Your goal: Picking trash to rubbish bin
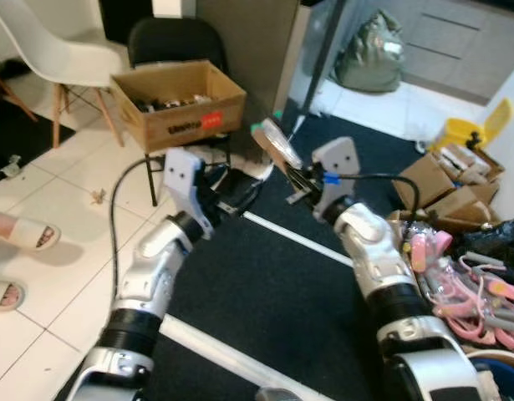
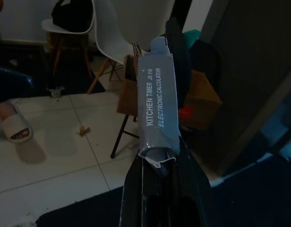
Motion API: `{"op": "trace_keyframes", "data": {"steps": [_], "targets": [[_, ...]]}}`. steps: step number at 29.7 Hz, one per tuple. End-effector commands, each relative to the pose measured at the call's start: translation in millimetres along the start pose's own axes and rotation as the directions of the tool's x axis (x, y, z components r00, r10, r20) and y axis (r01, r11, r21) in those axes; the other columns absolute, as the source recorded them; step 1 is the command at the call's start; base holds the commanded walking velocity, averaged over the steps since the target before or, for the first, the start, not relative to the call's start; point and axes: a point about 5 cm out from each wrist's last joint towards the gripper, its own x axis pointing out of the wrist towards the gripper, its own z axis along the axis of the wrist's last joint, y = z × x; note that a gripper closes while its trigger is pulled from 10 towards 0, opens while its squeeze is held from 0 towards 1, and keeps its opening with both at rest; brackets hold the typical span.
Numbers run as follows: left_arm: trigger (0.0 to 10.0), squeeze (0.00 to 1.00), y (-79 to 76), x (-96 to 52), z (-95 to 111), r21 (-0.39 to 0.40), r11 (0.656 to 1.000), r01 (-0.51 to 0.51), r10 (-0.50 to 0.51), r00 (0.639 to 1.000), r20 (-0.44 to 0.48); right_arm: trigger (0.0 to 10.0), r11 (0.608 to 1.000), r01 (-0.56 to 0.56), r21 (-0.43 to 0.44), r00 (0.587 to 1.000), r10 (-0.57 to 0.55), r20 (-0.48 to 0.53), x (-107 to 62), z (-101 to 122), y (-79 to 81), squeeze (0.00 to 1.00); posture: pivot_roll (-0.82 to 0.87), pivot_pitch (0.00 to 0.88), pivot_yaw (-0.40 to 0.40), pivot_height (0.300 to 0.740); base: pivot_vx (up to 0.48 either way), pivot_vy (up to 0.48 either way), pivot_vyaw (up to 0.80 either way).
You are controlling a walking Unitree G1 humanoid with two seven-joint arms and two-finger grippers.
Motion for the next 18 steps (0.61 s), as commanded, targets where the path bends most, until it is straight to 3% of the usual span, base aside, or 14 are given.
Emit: {"op": "trace_keyframes", "data": {"steps": [1,11,18], "targets": [[10.0,0.0,-5.0,2.8,-3.9,-0.006,1.0,0.019,-0.019,1.0,-0.01,10.0,1.0,0.013,-0.007,1.0,-0.013,-0.014,-5.0,-3.6,-6.0,0.0,-0.06,0.0,-0.07,0.74,0.371,0.0,0.0],[10.0,0.0,-5.2,2.9,-3.8,-0.003,1.0,0.023,-0.023,1.0,-0.009,10.0,1.0,0.012,-0.008,1.0,-0.012,-0.016,-4.8,-3.4,-6.2,0.0,-0.06,0.0,-0.071,0.74,0.368,0.0,0.0],[10.0,0.0,-4.9,3.0,-3.7,0.0,1.0,0.024,-0.024,1.0,-0.009,10.0,1.0,0.01,-0.008,1.0,-0.01,-0.02,-4.4,-3.8,-6.1,0.0,-0.06,0.0,-0.072,0.74,0.369,0.0,-0.68]]}}
